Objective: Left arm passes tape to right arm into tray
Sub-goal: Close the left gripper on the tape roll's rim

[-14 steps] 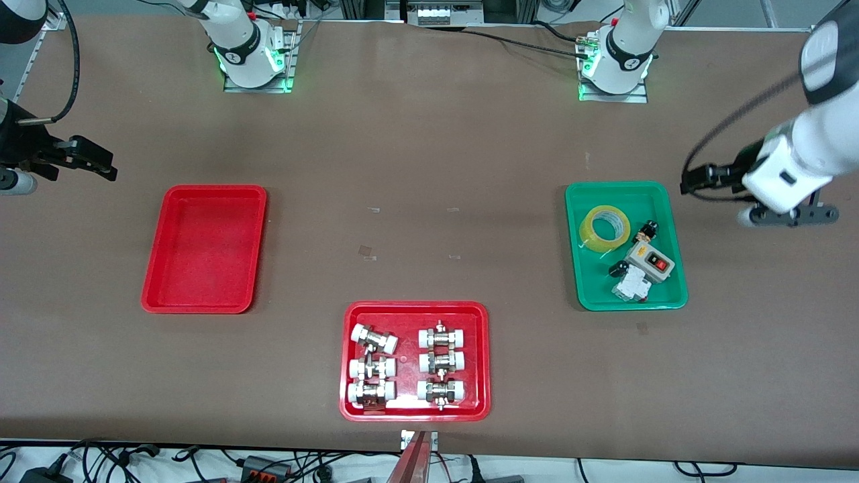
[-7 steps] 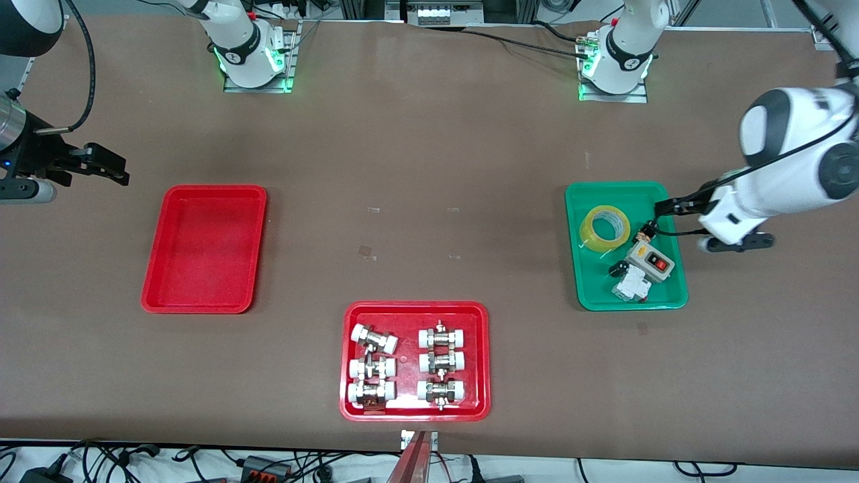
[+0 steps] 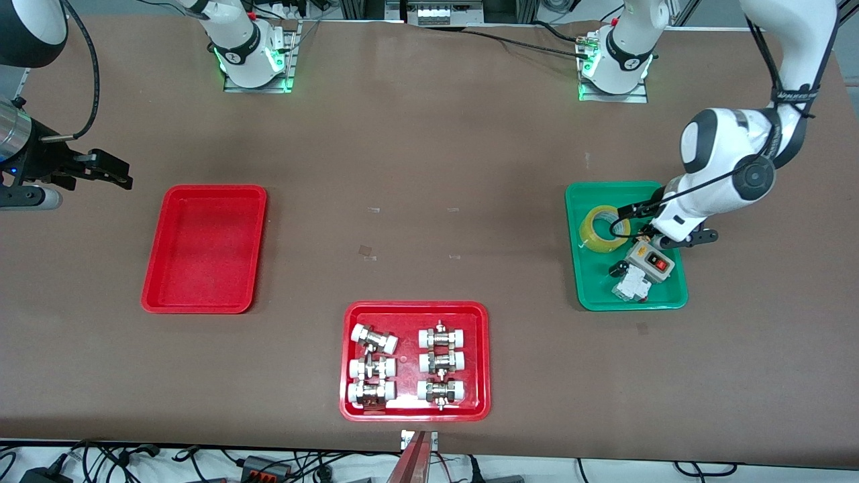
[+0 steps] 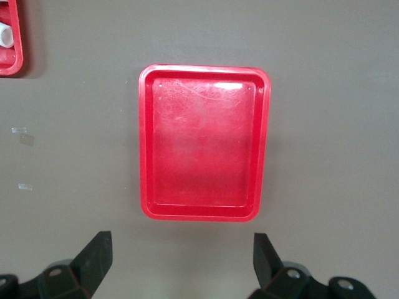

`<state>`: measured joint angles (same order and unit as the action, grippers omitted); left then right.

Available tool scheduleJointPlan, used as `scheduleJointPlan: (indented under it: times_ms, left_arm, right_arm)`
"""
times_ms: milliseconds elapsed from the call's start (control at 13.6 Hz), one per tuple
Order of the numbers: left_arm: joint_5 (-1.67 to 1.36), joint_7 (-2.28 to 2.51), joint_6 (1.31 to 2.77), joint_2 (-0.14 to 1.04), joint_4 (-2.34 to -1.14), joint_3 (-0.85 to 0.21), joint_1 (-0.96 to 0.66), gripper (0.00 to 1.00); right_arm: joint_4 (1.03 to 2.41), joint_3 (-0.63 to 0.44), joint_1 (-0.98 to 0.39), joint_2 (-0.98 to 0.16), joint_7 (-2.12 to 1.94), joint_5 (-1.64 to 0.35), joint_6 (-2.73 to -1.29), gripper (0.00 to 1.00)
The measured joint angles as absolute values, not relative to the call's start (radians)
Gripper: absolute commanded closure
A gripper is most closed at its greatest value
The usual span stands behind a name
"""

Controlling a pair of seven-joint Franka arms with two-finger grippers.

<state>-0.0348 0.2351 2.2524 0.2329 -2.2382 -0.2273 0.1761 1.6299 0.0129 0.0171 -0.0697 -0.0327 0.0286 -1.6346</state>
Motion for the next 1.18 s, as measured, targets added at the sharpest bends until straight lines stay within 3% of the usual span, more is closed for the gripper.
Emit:
scheduleJointPlan:
  times_ms: [663,1178]
  left_arm:
    - [-0.035,0.297,2.334,0.313,-2.239,-0.228,0.172,0.37]
    - [-0.035,0.304,2.368,0.329,-2.261,-0.228,0.173,0.95]
  right_arm:
    - [1.630,0.013,0.018,-0.072,-0.033,0.029,-1.633,0.00]
    - [1.634,0.013,0.018,-0.073,-0.033,0.029,-1.629,0.00]
